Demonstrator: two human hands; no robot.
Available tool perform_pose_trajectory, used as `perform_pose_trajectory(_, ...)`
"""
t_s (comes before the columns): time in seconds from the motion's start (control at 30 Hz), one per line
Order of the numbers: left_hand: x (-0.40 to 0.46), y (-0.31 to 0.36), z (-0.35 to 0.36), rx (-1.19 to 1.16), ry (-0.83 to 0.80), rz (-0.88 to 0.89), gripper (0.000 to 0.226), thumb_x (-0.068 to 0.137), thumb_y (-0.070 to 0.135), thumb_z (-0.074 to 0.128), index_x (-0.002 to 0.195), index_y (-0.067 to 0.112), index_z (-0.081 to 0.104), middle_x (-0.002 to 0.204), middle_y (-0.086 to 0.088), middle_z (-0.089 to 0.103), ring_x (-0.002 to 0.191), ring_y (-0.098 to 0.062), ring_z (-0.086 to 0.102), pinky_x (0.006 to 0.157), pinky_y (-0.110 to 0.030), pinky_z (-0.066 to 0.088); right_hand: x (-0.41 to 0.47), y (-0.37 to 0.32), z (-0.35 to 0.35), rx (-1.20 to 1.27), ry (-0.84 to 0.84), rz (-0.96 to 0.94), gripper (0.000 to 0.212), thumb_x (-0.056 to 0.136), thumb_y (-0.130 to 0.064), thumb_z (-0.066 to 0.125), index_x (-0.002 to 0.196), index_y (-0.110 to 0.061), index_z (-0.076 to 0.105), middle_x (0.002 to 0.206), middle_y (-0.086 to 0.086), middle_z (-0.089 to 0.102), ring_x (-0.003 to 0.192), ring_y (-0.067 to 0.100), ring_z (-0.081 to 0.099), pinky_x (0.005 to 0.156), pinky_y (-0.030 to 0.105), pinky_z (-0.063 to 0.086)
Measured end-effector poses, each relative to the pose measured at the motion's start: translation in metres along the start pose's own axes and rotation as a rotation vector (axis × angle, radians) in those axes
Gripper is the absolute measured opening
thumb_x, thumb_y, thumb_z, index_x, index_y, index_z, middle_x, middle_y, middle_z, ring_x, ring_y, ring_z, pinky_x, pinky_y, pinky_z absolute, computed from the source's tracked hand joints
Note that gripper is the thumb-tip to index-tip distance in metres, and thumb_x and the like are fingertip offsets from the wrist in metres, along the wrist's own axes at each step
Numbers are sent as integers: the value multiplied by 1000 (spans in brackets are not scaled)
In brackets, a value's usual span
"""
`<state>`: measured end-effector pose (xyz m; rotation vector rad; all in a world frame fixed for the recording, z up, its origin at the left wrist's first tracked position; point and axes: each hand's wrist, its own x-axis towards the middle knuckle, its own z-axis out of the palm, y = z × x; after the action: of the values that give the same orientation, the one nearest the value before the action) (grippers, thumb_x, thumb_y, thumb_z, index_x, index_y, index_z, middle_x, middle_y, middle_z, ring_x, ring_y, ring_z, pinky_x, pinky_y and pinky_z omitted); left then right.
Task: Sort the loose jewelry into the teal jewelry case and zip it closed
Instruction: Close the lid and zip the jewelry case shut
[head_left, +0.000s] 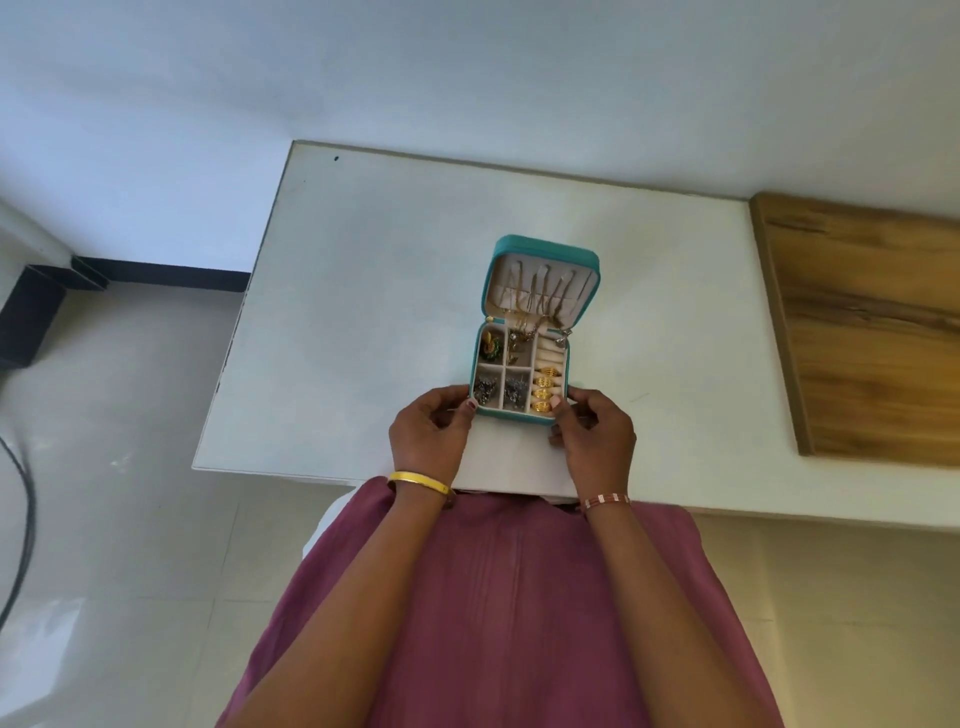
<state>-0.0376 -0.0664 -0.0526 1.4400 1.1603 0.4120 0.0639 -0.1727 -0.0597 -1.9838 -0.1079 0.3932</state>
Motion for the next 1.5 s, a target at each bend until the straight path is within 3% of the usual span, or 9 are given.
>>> perform_pose_trajectory(0.33,-8,1,2,94,-72,62,39,79,7,65,115,20,62,103,0,68,84,-19,67,91,-40,52,3,0,-10,24,-71,18,22,87,-16,62,102,-2,67,78,11,65,45,-2,54,49,15,49)
perform_pose_trajectory(0.5,-6,0,2,55,-67,48,36,79,6,65,109,26,65,85,4,68,82,-22,68,87,-45,53,22,-19,-17,-29,-9,-81,25,89,-17,58,112,-9,63,97,12,67,84,22,63,81,41,55)
perform_pose_trajectory(0.7,-5,0,2,8,-59,22,39,78,3,65,107,30,64,82,5,68,71,-9,67,86,-43,54,60,-61,-10,10,-93,-184,37,93,-21,51,129,-11,51,129,7,56,102,15,55,88,38,52)
perform_pose_trajectory(0.8,-5,-3,2,8,-65,18,36,79,3,64,110,21,65,86,5,68,81,-16,67,90,-43,52,71,-66,0,37,-150,-154,30,95,-21,46,116,-5,61,106,11,66,97,25,61,87,45,52)
perform_pose_trajectory(0.93,-5,-4,2,38,-75,38,37,79,5,64,109,27,65,94,4,69,84,-12,67,91,-37,52,90,-58,11,75,-135,-89,41,94,-27,48,92,13,58,97,41,56,95,54,52,80,64,46)
perform_pose_trajectory(1.17,-4,-7,2,39,-72,56,38,80,5,64,107,32,63,107,-1,69,86,-16,67,90,-38,52,109,-65,13,75,-188,34,50,91,-29,54,94,21,55,99,42,58,79,51,57,70,40,49)
perform_pose_trajectory(1.23,-5,-6,2,34,-69,57,40,79,5,64,105,36,61,108,-2,69,87,-17,67,90,-39,53,108,-67,10,73,-199,52,42,91,-27,55,93,14,62,96,34,63,76,38,61,74,42,51)
perform_pose_trajectory(1.33,-5,-5,2,31,-68,54,41,79,5,64,106,35,61,108,-1,69,86,-17,67,90,-39,53,105,-66,5,68,-221,22,33,92,-24,54,97,7,66,99,29,66,88,40,64,82,49,53)
perform_pose_trajectory(1.5,-5,-3,2,24,-66,45,41,79,4,65,108,34,60,109,0,68,87,-16,66,91,-39,52,93,-64,-6,35,-245,-110,28,92,-15,53,114,1,61,99,15,66,93,31,65,77,37,57)
